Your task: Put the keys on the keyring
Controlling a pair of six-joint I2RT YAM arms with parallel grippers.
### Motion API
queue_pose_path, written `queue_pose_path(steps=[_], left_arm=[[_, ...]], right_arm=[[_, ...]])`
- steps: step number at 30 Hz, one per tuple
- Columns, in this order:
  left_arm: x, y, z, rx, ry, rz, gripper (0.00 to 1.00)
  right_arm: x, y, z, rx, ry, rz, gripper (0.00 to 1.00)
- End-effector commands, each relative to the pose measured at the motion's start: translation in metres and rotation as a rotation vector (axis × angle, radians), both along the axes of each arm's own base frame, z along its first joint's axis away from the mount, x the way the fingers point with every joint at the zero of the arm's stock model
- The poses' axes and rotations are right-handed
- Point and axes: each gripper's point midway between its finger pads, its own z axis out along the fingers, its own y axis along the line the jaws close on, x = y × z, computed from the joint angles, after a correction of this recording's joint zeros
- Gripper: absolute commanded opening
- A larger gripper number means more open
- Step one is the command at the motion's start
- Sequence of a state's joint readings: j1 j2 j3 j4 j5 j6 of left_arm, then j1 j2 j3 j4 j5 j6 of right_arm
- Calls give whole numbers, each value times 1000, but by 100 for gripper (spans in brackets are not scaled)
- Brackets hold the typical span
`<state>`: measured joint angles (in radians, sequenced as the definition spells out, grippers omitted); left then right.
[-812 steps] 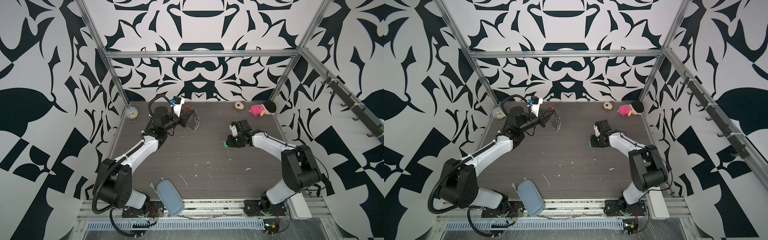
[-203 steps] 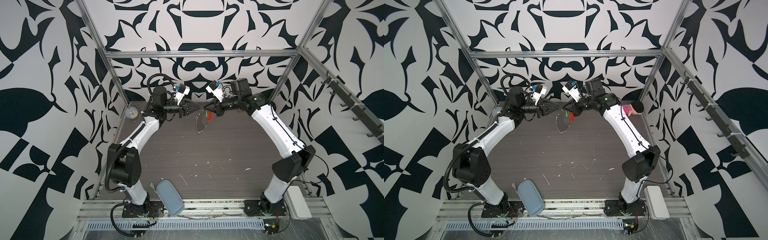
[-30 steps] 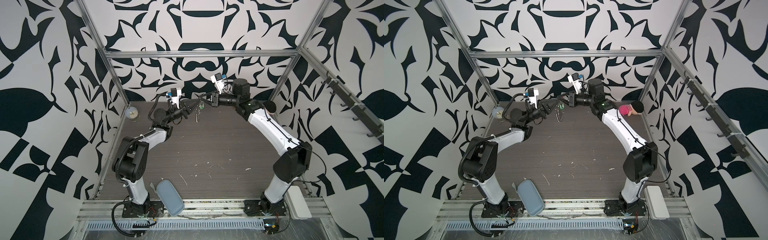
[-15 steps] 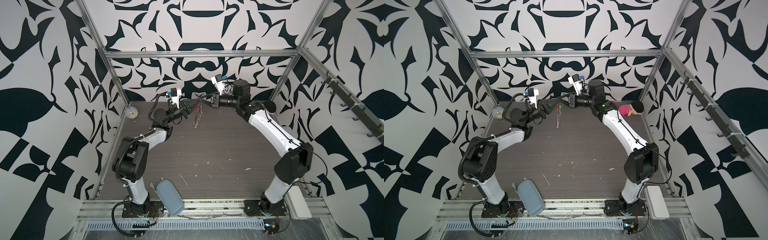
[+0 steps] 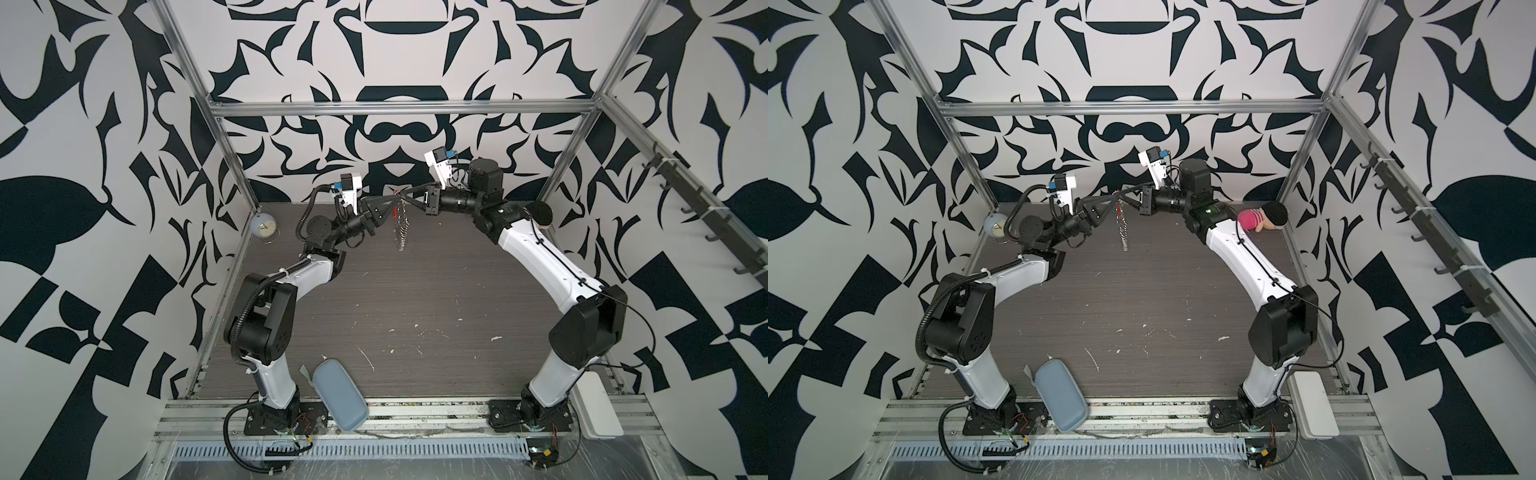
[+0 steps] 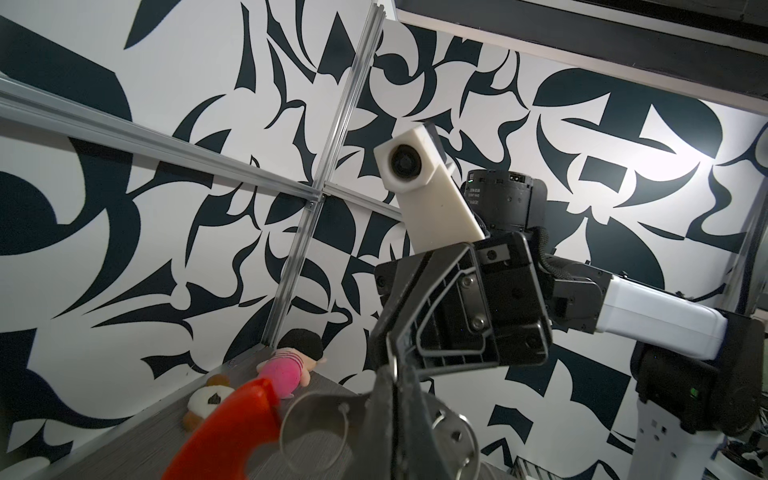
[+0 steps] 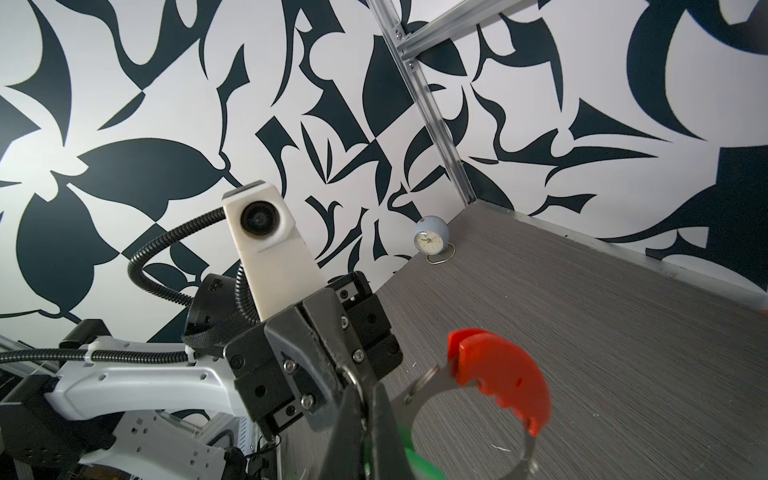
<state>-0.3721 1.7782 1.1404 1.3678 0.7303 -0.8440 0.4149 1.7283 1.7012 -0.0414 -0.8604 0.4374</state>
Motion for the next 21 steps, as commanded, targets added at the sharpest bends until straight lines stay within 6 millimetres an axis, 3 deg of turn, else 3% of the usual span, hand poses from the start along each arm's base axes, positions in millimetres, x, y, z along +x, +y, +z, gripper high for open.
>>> queue_pose_path(steps=[1,4,9,16,21], left_arm=[[-4,5,23,-31,-127,23,8],[-6,1,7,59,-141,24,20],[-12,6,-21,257,-142,27,27],[-22,6,-40,501,-141,-87,28],[-23,1,-41,529,-110,-177,26]], right_arm=[[-22,2,32,12,-56,49,0],[-18,-4,25,-102,-103,12,0],[-14,-13,7,-281,-158,5,0],[-14,-12,-14,-413,-270,45,0],[-19,-2,-17,-424,-315,84,0]])
